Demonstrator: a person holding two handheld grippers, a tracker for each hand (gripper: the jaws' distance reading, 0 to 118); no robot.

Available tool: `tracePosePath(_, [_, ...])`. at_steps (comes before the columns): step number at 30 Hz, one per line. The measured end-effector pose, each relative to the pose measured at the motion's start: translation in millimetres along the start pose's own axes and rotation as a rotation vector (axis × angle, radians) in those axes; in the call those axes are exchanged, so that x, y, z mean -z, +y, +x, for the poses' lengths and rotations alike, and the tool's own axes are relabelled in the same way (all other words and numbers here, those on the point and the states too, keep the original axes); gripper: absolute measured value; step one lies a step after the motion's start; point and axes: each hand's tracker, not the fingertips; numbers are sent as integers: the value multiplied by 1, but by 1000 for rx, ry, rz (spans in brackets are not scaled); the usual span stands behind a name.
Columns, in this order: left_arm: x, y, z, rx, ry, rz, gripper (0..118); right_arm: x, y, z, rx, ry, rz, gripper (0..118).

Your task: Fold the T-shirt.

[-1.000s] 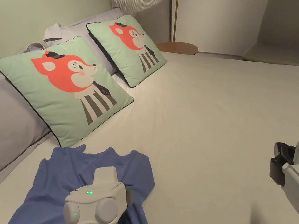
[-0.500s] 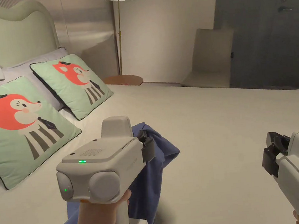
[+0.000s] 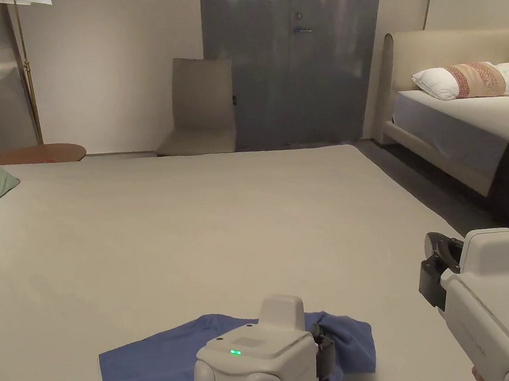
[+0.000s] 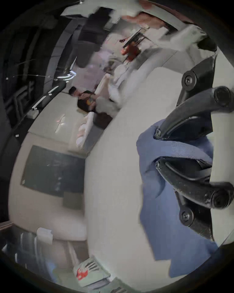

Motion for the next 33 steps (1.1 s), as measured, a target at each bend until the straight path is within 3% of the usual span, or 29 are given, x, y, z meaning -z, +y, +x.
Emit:
tracePosePath(9, [61, -82, 7, -9, 21, -309, 9, 5, -16, 5, 22, -9, -38, 0])
tracePosePath(15, [53, -77, -4, -45, -2, -292, 13, 9, -19, -4, 22, 14, -49, 0])
tracePosePath(16, [45, -72, -4, -42, -3, -271, 24, 8, -19, -4, 24, 17, -48, 0])
tracePosePath(17, [37, -67, -6, -34, -4, -247, 48, 8, -19, -5, 27, 22, -45, 0])
tracePosePath(18, [24, -61, -9, -35, -4, -195, 85, 8, -18, -4, 31, 26, -39, 0])
tracePosePath(19, [11, -53, -14, -36, -7, -142, 105, 7, -17, -5, 33, 28, -32, 0])
tracePosePath(20, [-6, -44, -20, -32, -8, -84, 110, 7, -15, -6, 34, 29, -27, 0])
tracePosePath(29, [-185, 11, -93, 4, 420, 363, 102, 9, -9, -25, 76, 78, 29, 0])
tracePosePath(31, [-217, 12, -106, 6, 518, 422, 69, 11, -11, -30, 79, 88, 29, 0])
tracePosePath(32, [-229, 11, -110, -1, 556, 447, 46, 11, -12, -32, 80, 93, 29, 0])
tracePosePath(33, [-239, 11, -113, 2, 596, 469, 16, 11, -12, -34, 81, 101, 28, 0])
